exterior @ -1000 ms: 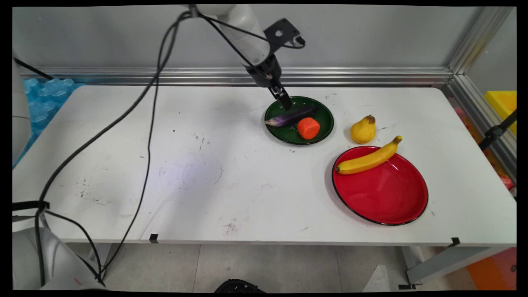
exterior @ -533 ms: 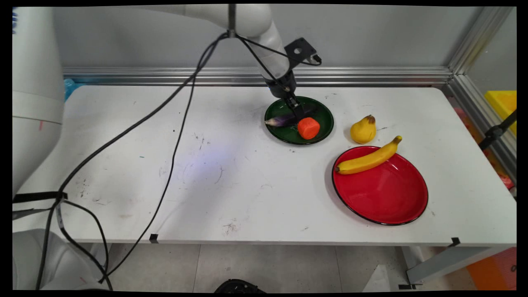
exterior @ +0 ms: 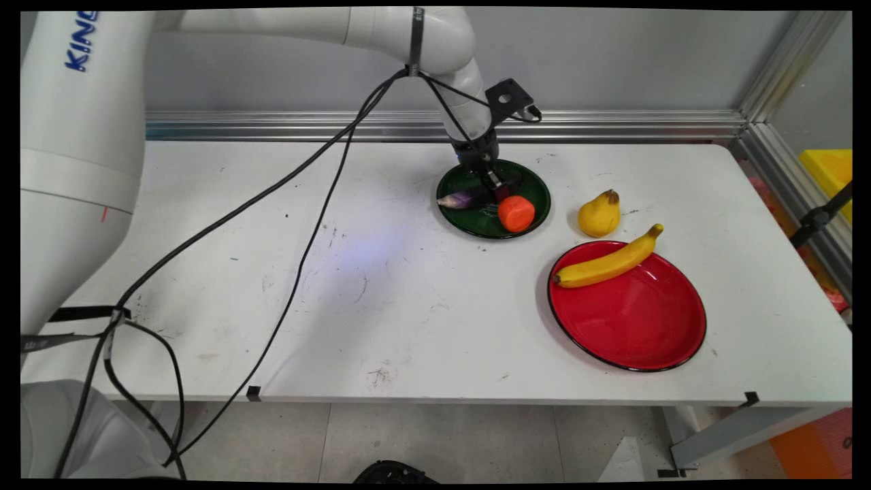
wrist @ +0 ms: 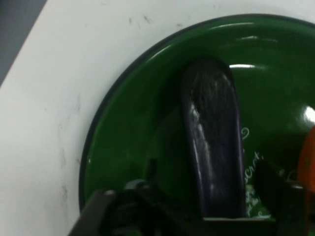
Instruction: Pick up the eggplant from the green plate, then place the picked object on the table
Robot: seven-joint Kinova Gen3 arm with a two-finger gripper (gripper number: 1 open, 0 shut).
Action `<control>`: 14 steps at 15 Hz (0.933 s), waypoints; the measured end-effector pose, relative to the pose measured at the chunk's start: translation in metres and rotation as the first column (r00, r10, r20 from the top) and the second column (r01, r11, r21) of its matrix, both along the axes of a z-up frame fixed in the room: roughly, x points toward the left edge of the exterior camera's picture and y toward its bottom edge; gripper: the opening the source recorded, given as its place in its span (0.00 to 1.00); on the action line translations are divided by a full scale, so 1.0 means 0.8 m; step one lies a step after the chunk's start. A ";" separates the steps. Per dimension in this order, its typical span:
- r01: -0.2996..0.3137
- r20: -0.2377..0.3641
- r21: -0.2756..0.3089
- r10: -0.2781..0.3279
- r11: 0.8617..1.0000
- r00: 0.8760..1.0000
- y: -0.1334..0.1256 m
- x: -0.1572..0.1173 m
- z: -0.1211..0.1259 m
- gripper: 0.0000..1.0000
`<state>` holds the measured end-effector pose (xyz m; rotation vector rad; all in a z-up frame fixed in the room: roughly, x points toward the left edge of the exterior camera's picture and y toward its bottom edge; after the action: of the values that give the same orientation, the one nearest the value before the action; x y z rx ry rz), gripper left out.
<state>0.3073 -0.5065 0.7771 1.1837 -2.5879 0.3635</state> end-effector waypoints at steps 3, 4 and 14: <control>0.010 0.006 0.006 -0.010 1.000 1.000 -0.004 0.000 -0.001 0.00; 0.016 0.009 0.009 -0.016 1.000 1.000 -0.006 0.001 -0.001 0.00; 0.092 0.020 -0.023 -0.092 0.995 0.996 -0.001 0.022 0.048 0.00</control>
<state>0.3250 -0.5075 0.8154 1.0535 -2.6356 0.3862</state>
